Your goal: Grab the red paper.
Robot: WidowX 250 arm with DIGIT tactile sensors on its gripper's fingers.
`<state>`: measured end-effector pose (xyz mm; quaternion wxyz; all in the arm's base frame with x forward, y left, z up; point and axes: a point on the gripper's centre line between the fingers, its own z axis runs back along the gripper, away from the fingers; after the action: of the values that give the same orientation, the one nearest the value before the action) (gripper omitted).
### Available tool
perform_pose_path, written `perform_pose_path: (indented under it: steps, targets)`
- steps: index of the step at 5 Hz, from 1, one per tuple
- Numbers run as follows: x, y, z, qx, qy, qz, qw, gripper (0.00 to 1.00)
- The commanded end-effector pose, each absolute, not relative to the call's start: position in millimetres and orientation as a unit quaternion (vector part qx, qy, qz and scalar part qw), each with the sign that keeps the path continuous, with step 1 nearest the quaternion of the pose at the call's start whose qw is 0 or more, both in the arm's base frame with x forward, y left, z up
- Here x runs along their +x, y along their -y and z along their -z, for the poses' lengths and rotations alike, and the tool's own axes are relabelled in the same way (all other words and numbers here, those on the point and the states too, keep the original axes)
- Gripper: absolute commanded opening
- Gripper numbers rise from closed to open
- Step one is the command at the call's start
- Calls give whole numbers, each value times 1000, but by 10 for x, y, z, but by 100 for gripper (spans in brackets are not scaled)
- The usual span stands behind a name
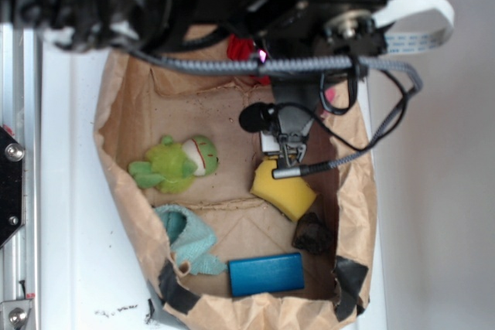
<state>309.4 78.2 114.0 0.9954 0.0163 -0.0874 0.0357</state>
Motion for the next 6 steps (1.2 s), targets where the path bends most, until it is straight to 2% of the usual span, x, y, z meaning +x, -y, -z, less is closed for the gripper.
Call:
perform_pose_path:
  steps: [1,2,3,6]
  targets:
    - [3194,-1062,-1222,60,140,-61,986,100]
    - [3209,-1089,-1137,84,144,-68,984,100]
    - [3201,-1088,-1076,93,146,-73,982,100]
    - [3195,-1010,-877,90,155,-68,981,100]
